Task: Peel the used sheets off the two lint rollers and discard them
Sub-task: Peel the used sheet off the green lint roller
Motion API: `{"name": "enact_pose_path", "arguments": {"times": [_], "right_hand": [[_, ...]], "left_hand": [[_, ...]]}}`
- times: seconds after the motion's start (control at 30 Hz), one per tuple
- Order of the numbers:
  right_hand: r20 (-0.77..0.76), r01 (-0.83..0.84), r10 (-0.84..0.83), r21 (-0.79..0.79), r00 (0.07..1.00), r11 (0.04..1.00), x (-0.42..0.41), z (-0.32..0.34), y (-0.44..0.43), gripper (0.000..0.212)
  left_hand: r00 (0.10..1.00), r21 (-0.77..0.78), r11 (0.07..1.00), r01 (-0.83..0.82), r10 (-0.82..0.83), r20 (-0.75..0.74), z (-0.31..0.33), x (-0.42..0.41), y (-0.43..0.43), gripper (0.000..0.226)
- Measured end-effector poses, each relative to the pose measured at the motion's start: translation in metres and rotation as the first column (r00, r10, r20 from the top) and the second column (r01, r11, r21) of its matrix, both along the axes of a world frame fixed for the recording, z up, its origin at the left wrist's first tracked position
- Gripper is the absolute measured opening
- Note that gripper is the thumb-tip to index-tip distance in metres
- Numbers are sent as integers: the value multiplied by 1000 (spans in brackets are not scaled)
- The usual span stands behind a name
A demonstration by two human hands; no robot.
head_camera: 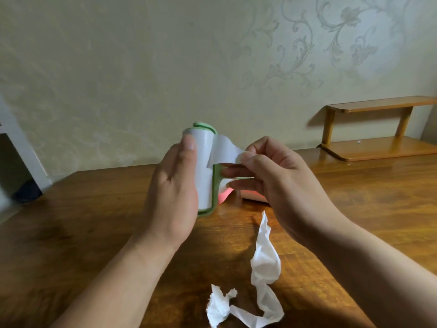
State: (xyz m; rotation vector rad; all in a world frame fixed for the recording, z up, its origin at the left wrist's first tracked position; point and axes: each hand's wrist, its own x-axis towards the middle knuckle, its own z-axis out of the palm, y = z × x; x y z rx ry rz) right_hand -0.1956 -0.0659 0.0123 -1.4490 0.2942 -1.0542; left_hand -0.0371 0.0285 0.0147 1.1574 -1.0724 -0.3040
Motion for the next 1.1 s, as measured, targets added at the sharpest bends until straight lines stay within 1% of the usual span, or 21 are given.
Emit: {"name": "enact_pose_path", "arguments": {"times": [0.07, 0.1, 0.13, 0.23, 0.3, 0.37, 0.43, 0.5, 0.57, 0.6, 0.67, 0.7, 0.73, 0.77, 0.8, 0.83, 0.9, 1.0, 1.1], "right_hand": [[35, -26, 25, 24, 999, 999, 1, 0, 2, 12], [43, -32, 30, 31, 999, 999, 1, 0, 1, 11], [42, -30, 29, 36, 999, 999, -1, 1, 0, 11], [26, -28, 26, 62, 999, 998, -4, 1, -4, 12], [47, -49, 44, 102, 998, 994, -3, 1, -4, 9], [71, -62, 52, 145, 996, 987, -2, 0, -6, 7], [78, -66, 54, 165, 995, 984, 0, -3, -8, 8], [80, -71, 58, 176, 995, 982, 2, -5, -9, 10], [96, -82, 65, 190, 993, 978, 3, -4, -8, 19], [104, -86, 67, 192, 992, 978, 4, -4, -8, 25], [103, -92, 74, 179, 992, 980, 3, -2, -7, 29], [104, -93, 76, 170, 992, 981, 2, -2, -7, 32], [105, -93, 77, 161, 991, 983, 1, -1, -7, 40], [106, -86, 70, 159, 992, 984, 0, -1, -8, 49], [106, -74, 57, 162, 993, 984, -1, 0, -9, 52], [106, -61, 44, 168, 993, 984, -2, 0, -10, 48], [82, -34, 20, 171, 996, 985, -4, 1, -14, 36], [39, -12, 5, 173, 999, 985, -4, -2, -18, 34], [14, 11, -13, 179, 1000, 984, -3, -3, -19, 29]], "left_hand": [[1000, -13, 1000, -16, 16, 14, 0, 0, -2, 71], [1000, -8, 1000, -21, 21, 5, 0, 2, -3, 78], [1000, 1, 1000, -30, 30, -8, 0, 4, -3, 76], [995, -8, 998, -66, 66, -69, -3, 10, -7, 49], [988, -2, 998, -69, 68, -135, -5, 13, -10, 30], [976, 23, 999, -32, 36, -214, -5, 13, -12, 23], [955, 59, 998, -5, 22, -294, -7, 11, -14, 27], [928, 96, 995, -9, 44, -371, -10, 6, -15, 32], [921, 97, 995, 12, 27, -389, -12, 0, -16, 37], [920, 95, 995, 30, 10, -391, -10, -4, -16, 47], [923, 123, 992, 36, 15, -384, -8, -7, -16, 81], [926, 128, 991, 33, 18, -378, -7, -6, -16, 82], [927, 124, 992, 35, 14, -374, -7, -3, -16, 71], [927, 123, 992, 40, 9, -374, -6, 0, -15, 56], [924, 139, 990, 39, 17, -382, -4, 4, -14, 44], [920, 157, 987, 35, 29, -391, -3, 7, -13, 41], [887, 160, 986, 53, 27, -460, 0, 14, -12, 43], [825, 172, 983, 62, 46, -563, 1, 17, -12, 41], [801, 198, 980, 3, 116, -588, -1, 18, -12, 38]]}}
